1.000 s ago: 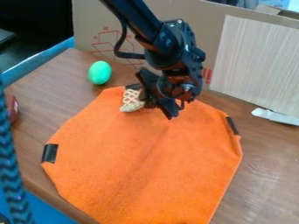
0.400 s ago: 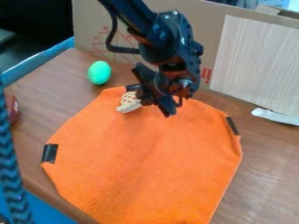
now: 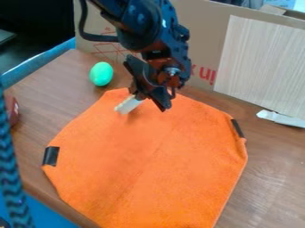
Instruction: Remove objects from the cloth
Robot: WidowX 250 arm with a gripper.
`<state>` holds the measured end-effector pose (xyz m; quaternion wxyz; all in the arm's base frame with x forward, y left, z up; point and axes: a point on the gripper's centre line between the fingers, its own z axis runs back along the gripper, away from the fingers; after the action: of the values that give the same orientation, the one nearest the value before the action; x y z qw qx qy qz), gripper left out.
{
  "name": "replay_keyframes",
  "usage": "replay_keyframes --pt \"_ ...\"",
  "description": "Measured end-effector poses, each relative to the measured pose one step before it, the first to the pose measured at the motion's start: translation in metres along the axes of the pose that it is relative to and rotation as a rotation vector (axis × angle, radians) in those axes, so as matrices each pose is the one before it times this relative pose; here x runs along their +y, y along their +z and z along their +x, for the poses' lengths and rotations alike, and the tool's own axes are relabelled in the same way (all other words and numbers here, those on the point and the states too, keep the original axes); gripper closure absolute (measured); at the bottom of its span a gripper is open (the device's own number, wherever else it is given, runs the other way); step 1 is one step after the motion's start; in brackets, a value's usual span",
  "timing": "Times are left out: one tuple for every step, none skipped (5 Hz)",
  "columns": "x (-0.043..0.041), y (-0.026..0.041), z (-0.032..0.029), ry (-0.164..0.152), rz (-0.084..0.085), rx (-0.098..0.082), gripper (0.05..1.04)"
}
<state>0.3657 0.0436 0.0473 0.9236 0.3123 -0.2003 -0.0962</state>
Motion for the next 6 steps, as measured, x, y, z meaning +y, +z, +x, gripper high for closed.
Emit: replay_keyframes --pt "0.01488 -0.00504 -0.01108 0.0067 0.0108 0.0157 1.015" --pt "0.01802 -0.00275 -0.00785 0.0167 0.0178 -0.007 1.015" --pt "0.01986 0.00406 -0.00029 0.035 0.0134 -0.0258 1.015" --pt "0.01117 -0.00444 -0.0051 0.0126 0.007 0.0132 1.015" --pt "0.02292 -0.0072 -0.00385 0.0329 0.0483 0.0218 1.015" --pt "0.02077 -0.01943 -0.0055 0.0357 0.0488 0.0348 1.015"
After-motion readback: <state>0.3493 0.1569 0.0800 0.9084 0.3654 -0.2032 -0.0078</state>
